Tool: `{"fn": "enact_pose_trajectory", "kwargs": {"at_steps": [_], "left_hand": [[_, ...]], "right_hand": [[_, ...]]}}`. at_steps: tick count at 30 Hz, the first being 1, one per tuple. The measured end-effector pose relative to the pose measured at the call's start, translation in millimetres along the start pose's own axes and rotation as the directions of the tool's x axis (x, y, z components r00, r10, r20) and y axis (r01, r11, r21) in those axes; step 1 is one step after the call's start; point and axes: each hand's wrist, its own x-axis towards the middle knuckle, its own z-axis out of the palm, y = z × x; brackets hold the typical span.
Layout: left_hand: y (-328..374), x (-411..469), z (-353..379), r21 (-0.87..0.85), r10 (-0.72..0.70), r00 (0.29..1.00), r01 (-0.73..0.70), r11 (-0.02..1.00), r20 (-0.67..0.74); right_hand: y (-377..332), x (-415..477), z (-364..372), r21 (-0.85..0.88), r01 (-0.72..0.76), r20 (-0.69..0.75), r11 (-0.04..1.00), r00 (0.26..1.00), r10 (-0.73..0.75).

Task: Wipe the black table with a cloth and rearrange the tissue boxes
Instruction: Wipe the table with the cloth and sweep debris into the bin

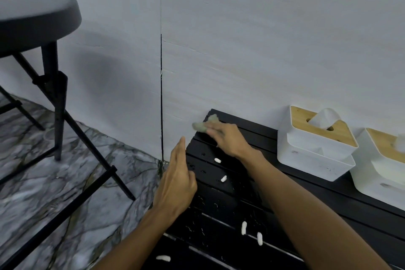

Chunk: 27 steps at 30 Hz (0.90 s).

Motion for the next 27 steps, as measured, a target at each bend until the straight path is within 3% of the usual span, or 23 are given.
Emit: {"fn": "enact_pose_trajectory", "kwargs": {"at_steps": [4, 7, 10, 13, 15, 17, 21, 27], "left_hand": [[-3.9, 4.0, -2.2, -0.091, -0.034, 0.998, 0.029, 0.995, -0.049], [-0.9, 3.2, -6.0, -0.126, -0.026, 0.999, 0.020, 0.992, -0.047], [3.1, -0.5, -9.8, -0.074, -0.014, 1.000, 0.013, 0.997, -0.012], [8.9, -12.1, -15.4, 0.001, 0.046, 0.999, -0.046, 0.999, 0.022], [8.8, -19.4, -18.4, 0.029, 0.097, 0.994, -0.098, 0.995, 0.044], [6.6, -25.5, -19.7, 0.081, 0.136, 0.988, -0.142, 0.987, 0.079], [2.5, -31.7, -19.8, 0.235, 0.159, 0.979, -0.185, 0.954, 0.128], [0.8, -45.9, -26.0, 0.310, 0.138, 0.977, -0.184, 0.933, 0.164]], "right_hand": [[-8.8, -40.8, 4.0, 0.044, 0.145, 0.124, 0.988, 0.981, -0.150], [-24.5, -80.4, 0.3, 0.180, 0.142, 0.193, 0.973, 0.965, -0.176], [-37.9, -114.7, -17.8, 0.312, -0.024, 0.181, 0.950, 0.983, -0.034], [-34.8, -127.7, -39.7, 0.362, -0.115, -0.023, 0.925, 0.991, 0.133], [-16.0, -121.8, -45.3, 0.300, -0.168, -0.200, 0.939, 0.951, 0.234], [8.1, -114.8, -41.3, 0.164, -0.196, -0.244, 0.967, 0.941, 0.233], [23.7, -115.8, -22.2, -0.151, -0.148, -0.083, 0.977, 0.987, 0.137], [-4.3, -158.7, -22.9, -0.126, 0.166, 0.159, 0.978, 0.977, -0.145]]}}
